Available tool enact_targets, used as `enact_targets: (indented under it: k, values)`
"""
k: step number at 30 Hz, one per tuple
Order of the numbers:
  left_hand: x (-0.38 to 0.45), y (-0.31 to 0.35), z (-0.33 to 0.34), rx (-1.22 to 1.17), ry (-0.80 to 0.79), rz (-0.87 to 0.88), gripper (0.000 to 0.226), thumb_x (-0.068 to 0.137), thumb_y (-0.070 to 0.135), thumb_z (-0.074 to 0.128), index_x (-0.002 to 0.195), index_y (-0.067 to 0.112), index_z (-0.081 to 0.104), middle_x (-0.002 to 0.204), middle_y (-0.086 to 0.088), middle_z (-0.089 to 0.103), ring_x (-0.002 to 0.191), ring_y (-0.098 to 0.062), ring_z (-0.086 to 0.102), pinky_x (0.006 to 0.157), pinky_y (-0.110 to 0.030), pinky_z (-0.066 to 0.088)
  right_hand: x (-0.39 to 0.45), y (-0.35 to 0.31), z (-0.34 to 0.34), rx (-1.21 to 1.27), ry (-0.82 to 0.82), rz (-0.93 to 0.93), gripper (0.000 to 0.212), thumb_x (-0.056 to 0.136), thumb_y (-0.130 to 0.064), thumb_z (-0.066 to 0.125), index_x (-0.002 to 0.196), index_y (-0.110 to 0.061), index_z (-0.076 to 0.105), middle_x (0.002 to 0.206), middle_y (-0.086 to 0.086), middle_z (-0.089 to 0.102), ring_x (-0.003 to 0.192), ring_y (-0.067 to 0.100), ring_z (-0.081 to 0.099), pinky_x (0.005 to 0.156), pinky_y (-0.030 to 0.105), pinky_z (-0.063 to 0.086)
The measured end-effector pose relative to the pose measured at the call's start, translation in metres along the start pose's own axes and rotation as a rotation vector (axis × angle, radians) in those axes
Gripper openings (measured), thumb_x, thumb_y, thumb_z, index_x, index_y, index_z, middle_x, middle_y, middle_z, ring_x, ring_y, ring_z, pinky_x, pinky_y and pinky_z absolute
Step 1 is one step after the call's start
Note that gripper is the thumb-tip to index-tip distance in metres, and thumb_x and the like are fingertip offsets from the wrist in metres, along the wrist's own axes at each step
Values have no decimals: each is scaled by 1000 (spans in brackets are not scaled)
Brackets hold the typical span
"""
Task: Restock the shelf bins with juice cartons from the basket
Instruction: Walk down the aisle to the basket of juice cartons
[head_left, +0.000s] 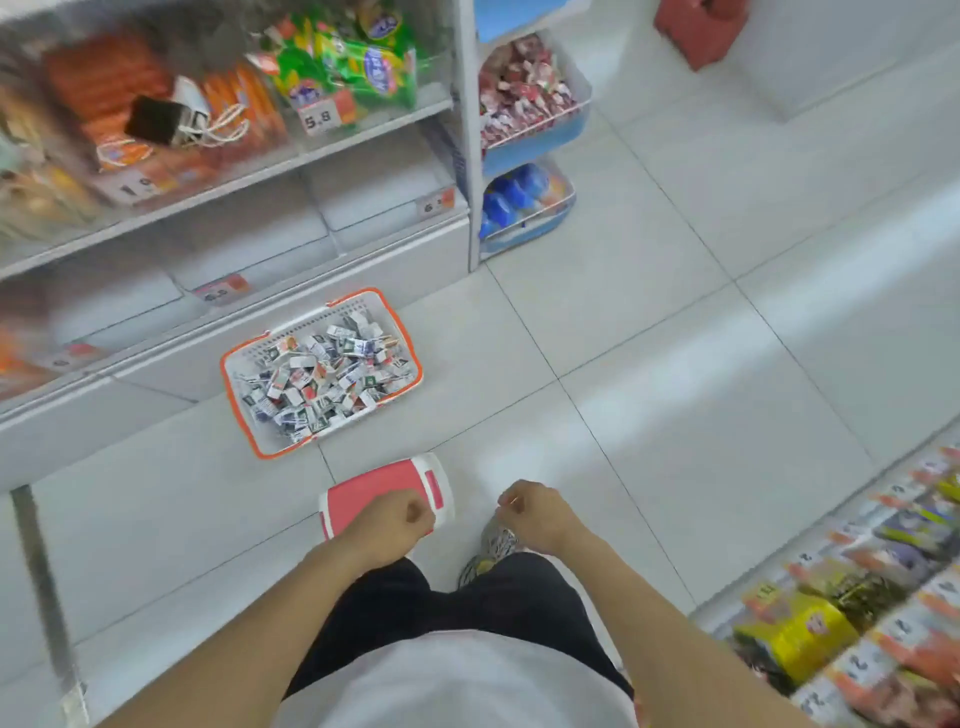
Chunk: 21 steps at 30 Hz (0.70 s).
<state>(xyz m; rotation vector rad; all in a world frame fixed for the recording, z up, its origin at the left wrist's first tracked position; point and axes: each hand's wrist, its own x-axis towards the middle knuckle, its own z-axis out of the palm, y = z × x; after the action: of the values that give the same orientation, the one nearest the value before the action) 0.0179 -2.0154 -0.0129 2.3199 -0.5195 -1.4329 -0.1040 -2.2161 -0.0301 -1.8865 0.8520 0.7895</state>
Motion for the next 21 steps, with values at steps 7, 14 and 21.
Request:
enact_targets:
  k: [7,14,21]
  values:
    - [-14,-32,-35,-280,195,-162,23,97,35,51,93,16,64,95,2,65,88,-13,61,72,-21,43,61,-98,-19,-257,-161,-206,27,94,-31,59,115,-16,65,109,0,67,94,15,60,80,22,44]
    - [2,-85,-97,-375,274,-185,17,97,35,53,89,26,64,86,11,64,82,-10,62,74,-24,46,116,-199,16,-348,-226,-312,22,94,-27,59,110,-14,68,112,0,69,92,11,60,77,16,41]
    - [96,-199,-191,-287,226,-96,16,95,29,55,98,18,66,96,4,67,89,-16,63,76,-29,49,214,-283,73,-325,-125,-204,24,94,-26,60,111,-11,67,108,5,69,94,18,63,73,20,45]
